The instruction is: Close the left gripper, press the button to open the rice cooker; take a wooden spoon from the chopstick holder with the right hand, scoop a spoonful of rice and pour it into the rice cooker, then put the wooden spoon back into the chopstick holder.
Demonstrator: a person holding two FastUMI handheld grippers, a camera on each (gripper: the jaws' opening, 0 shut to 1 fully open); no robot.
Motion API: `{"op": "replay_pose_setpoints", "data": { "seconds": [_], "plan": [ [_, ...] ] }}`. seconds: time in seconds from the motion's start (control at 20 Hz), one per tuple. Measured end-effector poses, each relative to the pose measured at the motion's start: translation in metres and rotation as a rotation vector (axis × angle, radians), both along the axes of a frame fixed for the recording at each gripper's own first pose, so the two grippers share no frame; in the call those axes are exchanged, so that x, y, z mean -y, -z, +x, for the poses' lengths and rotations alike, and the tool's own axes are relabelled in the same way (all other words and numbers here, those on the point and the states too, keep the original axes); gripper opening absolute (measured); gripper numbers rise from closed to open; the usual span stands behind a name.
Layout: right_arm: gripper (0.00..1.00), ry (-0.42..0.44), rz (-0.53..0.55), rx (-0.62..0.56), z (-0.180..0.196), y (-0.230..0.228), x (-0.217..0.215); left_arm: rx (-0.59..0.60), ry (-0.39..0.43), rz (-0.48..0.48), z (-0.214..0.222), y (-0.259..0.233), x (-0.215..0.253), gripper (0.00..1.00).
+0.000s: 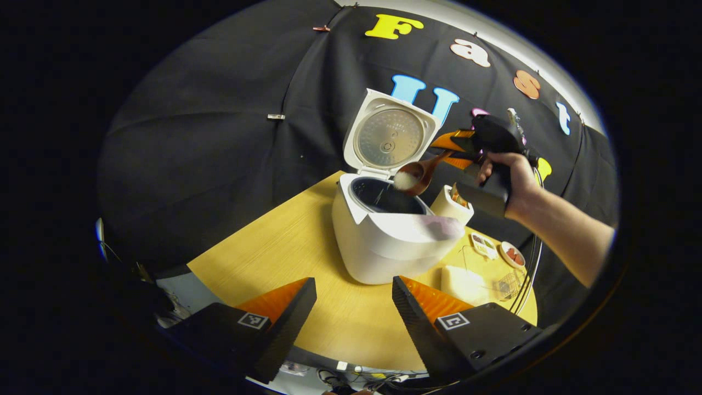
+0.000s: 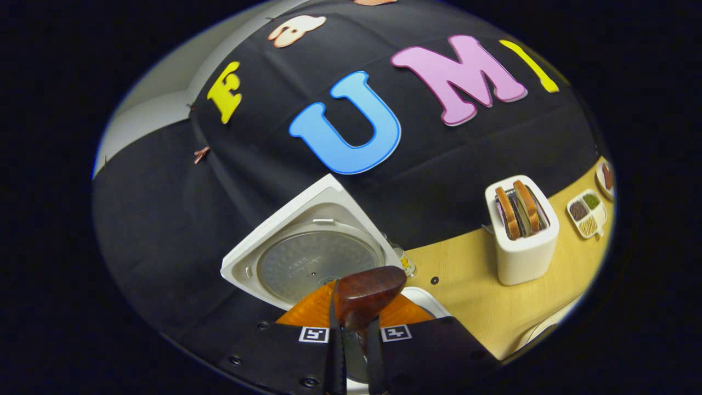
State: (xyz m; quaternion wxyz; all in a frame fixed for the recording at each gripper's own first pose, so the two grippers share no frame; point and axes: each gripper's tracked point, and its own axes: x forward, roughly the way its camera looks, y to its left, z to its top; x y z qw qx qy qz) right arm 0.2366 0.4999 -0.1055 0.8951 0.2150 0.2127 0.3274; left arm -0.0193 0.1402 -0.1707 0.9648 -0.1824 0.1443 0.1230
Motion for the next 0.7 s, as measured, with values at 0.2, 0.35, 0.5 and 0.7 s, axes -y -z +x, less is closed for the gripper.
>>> {"op": "replay_pose_setpoints", "data": {
  "seconds": [0.2, 0.35, 0.5, 0.7],
  "plan": [
    [0.19, -0.065, -0.084, 0.163, -0.006, 0.000, -0.013, 0.011, 0.010, 0.047, 0.003, -0.010, 0.004, 0.96],
    [0.19, -0.116, -0.178, 0.267, -0.013, 0.008, -0.019, -0.001, 0.033, 0.045, -0.002, -0.007, 0.010, 0.96],
    [0.19, -0.188, -0.272, 0.403, -0.022, 0.008, -0.027, -0.015, 0.014, 0.038, -0.007, -0.004, 0.009, 0.96],
    [0.19, -0.312, -0.383, 0.584, -0.055, 0.012, -0.039, -0.011, -0.003, 0.040, -0.012, -0.003, 0.012, 0.96]
  ]
}}
